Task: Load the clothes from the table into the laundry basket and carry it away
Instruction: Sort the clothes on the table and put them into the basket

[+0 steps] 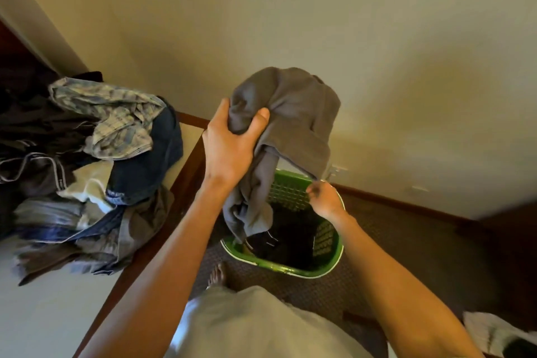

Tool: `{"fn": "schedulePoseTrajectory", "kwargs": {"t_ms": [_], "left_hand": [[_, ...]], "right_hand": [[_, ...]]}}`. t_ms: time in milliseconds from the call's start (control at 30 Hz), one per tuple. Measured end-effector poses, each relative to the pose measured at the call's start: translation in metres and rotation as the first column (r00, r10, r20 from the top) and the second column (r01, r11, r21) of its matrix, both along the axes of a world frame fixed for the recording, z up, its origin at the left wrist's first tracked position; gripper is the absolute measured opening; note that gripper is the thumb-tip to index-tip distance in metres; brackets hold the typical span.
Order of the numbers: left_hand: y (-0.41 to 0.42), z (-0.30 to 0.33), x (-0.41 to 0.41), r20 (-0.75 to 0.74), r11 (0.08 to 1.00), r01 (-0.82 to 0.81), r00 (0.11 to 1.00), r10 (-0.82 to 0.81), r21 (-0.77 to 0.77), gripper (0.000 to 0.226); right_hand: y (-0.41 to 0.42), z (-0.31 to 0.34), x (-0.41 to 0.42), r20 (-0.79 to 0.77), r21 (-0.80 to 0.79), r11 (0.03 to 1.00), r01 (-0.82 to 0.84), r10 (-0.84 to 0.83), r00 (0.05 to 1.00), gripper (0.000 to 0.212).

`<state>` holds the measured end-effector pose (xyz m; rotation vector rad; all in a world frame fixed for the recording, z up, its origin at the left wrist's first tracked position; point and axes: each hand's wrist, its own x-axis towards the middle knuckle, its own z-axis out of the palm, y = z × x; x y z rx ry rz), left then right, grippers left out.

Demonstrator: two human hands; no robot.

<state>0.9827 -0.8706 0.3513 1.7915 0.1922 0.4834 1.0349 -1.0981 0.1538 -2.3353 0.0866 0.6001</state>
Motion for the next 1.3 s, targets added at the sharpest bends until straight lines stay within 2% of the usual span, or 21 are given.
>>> {"fn": "schedulePoseTrajectory", "kwargs": {"t_ms": [133,200,267,367,433,500,567,667,833,1000,1167,1300], "left_hand": [[-0.017,-0.022,0.022,-0.112,0.993,0.106,0.987,-0.112,-0.056,0.052],[-0.022,-0.05,0.028,-0.26,0.993,0.118,0.959,-0.116,-0.007,0.07],[-0.019,-0.096,0.03,-0.43,0.98,0.19,0.891,-0.149,0.054,0.08],[0.0,-0.172,0.02,-0.625,0.921,0.387,0.729,-0.279,0.04,0.08],[0.01,-0.206,0.004,-0.699,0.876,0.482,0.623,-0.353,-0.013,0.076],[0.015,-0.221,-0.015,-0.766,0.858,0.513,0.541,-0.347,-0.027,0.066],[0.019,-0.231,-0.025,-0.798,0.869,0.494,0.511,-0.319,-0.031,0.06],[0.021,-0.236,-0.03,-0.798,0.894,0.448,0.53,-0.288,-0.025,0.057],[0.026,-0.226,-0.045,-0.759,0.949,0.314,0.617,-0.209,-0.005,0.055],[0.054,-0.206,-0.093,-0.696,0.985,0.123,0.718,-0.003,0.123,0.049],[0.113,-0.182,-0.158,-0.592,0.952,-0.141,0.756,0.281,0.271,0.045],[0.164,-0.174,-0.199,-0.496,0.889,-0.367,0.738,0.457,0.273,0.043]], "right_hand": [[-0.015,-0.008,-0.007,-0.047,0.009,0.988,0.157,-0.156,0.987,0.013],[-0.023,-0.01,-0.015,-0.072,0.022,0.974,0.226,-0.224,0.972,0.013],[-0.03,-0.013,-0.023,-0.113,0.043,0.963,0.268,-0.261,0.959,0.018],[-0.036,-0.023,-0.034,-0.198,0.063,0.952,0.301,-0.284,0.938,0.014],[-0.039,-0.034,-0.04,-0.245,0.059,0.949,0.31,-0.287,0.926,0.021],[-0.039,-0.045,-0.046,-0.267,0.039,0.952,0.304,-0.283,0.921,0.021],[-0.034,-0.051,-0.051,-0.27,0.03,0.96,0.278,-0.26,0.927,0.014],[-0.02,-0.051,-0.055,-0.263,0.029,0.971,0.239,-0.223,0.939,0.01],[0.009,-0.053,-0.049,-0.24,0.099,0.982,0.16,-0.132,0.962,0.012],[0.067,-0.054,-0.039,-0.216,0.128,0.991,-0.026,0.053,0.975,0.012],[0.161,-0.04,-0.053,-0.139,0.187,0.946,-0.265,0.293,0.946,0.009],[0.236,-0.016,-0.078,-0.014,0.236,0.874,-0.426,0.441,0.897,0.009]]}}
